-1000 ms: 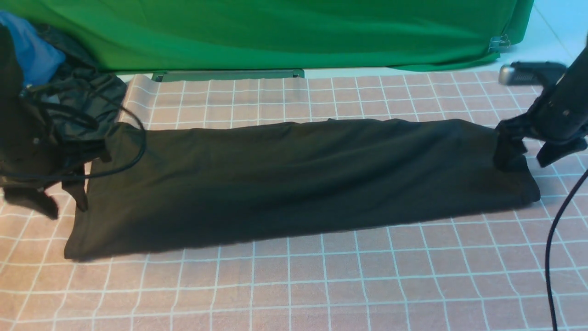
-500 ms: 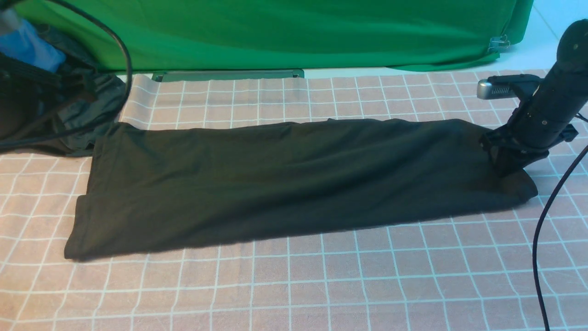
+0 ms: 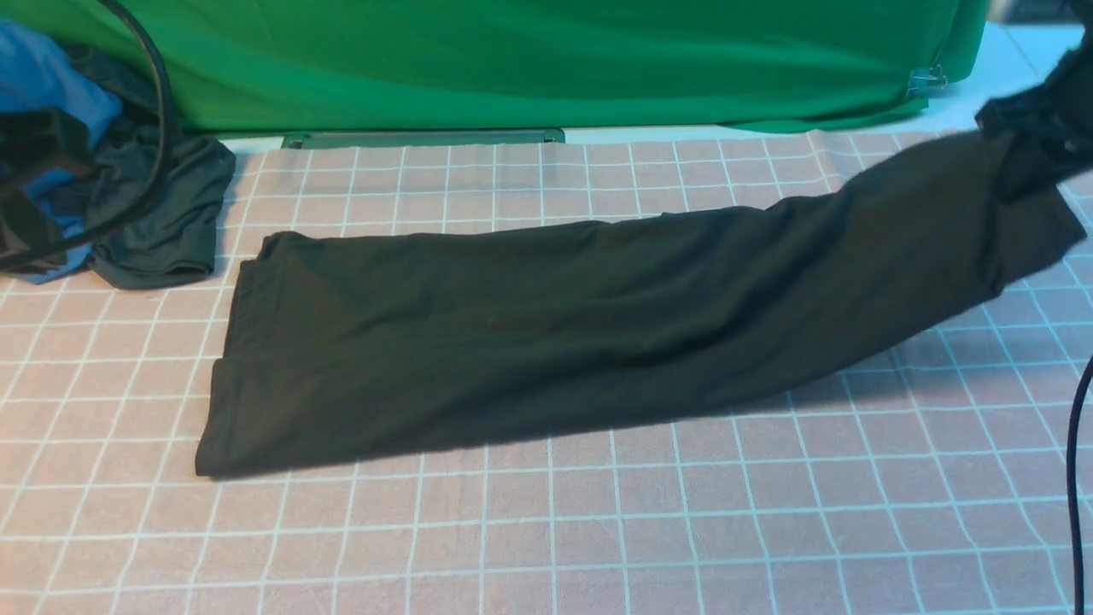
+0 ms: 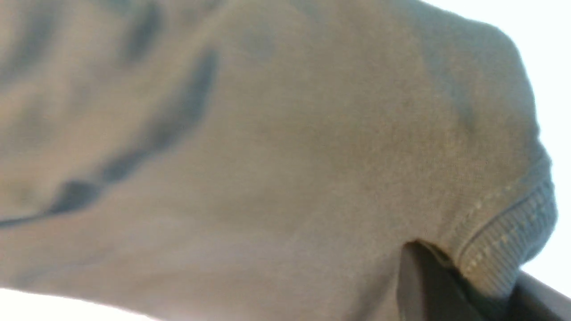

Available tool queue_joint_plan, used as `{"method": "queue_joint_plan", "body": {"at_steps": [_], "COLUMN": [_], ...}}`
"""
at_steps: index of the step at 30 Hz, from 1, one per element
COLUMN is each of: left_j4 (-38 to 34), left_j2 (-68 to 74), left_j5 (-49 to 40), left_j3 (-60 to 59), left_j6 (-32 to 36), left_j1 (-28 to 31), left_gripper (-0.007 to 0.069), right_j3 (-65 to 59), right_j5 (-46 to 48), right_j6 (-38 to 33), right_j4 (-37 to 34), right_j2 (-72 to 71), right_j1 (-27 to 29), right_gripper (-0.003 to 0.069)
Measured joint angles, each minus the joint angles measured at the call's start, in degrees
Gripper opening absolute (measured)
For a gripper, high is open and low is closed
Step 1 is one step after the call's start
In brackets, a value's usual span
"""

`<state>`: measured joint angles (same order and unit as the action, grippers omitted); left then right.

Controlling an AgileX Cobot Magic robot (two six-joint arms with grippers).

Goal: Fold a long-sleeved shirt over a pink coffee tablecloth.
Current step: 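Fold the right end of the dark garment over onto its left end with the right gripper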

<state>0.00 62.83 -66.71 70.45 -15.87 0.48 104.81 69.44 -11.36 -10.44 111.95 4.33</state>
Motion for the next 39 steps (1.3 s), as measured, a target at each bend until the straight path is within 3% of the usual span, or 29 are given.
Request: {"method": "queue_joint_plan", "body": {"at_steps": [8,19,30,39], "left_j4": [-1.0,-3.7,-4.0,-4.0], "left_j2": [-0.2,-0.4,-2.6,-3.6], "left_j5": [0.1,0.5,0.7,0.6], "left_j3": [0.0,0.0,-0.1,-0.1], "left_j6": [0.1,0.1,0.1,0.3], "left_j1": [0.0,0.0,0.0,0.0], "left_gripper": [0.0013,0.0013,0.0013,0.0013], "right_j3": [5.5,9.7,9.7,9.7], "right_j5": [-0.2,-14.2,-33.1,-42.2], "right_j6": [5.9,15.9,18.7,19.2], "right_j4": [-4.1,-6.0,-11.0,-13.3], "right_j2": [-2.7,0.8,10.6,16.5], "right_j1": [-14.0,-36.3,-47.5,-50.6], "right_gripper": [0.0103,0.0103,0.0103,0.0103]}}
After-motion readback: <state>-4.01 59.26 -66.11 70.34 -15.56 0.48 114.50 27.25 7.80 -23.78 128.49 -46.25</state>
